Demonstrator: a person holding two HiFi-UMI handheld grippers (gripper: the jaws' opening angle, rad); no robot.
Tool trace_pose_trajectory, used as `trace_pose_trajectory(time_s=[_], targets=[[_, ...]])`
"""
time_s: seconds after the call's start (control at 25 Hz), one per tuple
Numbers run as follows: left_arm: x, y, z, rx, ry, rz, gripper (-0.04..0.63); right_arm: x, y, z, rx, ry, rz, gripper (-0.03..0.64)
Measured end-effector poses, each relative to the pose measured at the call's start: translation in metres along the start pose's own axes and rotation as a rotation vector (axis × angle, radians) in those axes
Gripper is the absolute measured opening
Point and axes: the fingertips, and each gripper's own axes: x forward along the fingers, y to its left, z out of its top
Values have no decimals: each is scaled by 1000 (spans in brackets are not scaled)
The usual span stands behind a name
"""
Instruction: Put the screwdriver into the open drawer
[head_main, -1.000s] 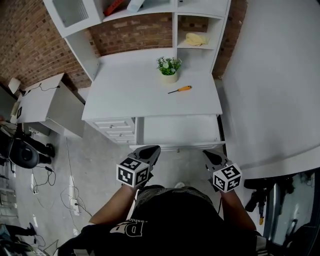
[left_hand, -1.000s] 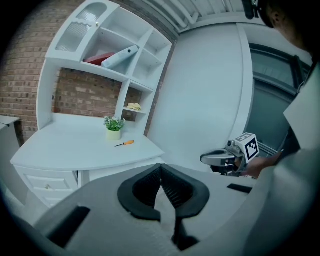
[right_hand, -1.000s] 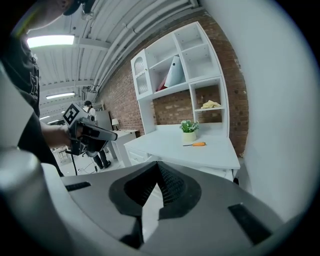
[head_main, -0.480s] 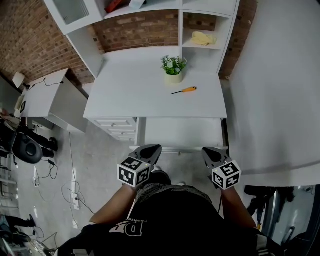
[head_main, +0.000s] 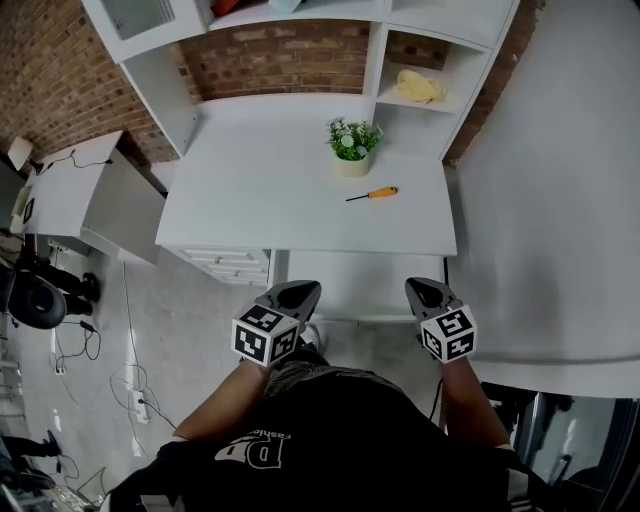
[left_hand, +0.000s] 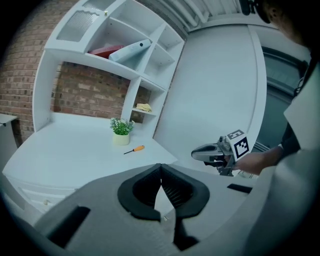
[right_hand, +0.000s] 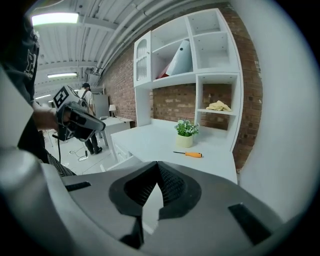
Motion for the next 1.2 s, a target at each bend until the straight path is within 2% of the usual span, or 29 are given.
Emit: trace_pose_trajectory(time_s=[0.16,0.28,0.48,0.6,0.68,0.72,0.88,0.96,1.08,1.2], targets=[[6,38,6,-11,19,2,18,53,-18,-6,3,84,-7,6],[9,66,5,10,42,18,18,87,-32,-4,-27,140,-27,6],[14,103,4,18,71,4,18,137,-61,15,-143,215,-69,6],[15,121,-5,96,146,-5,18,163,-74,28,-224,266,-87,8],[17,129,-15,146,205,-28,18,179,-78,34,-287,310,-91,8],[19,134,-19,144,219,-44,17,187,-81,36,-328,333,-88,8],[24,154,-21,69,216,-71,18,220,-87,35,-511,441,-58,9],[26,158,-20,41,198,-69,18,234,-87,25,-618,516,-29,32],[33,159,-19,26,189,-74,18,253,-100,15,-768,591,6,43],[34,164,-21,17,186,-54,18,268,-118,11,-848,618,15,43]])
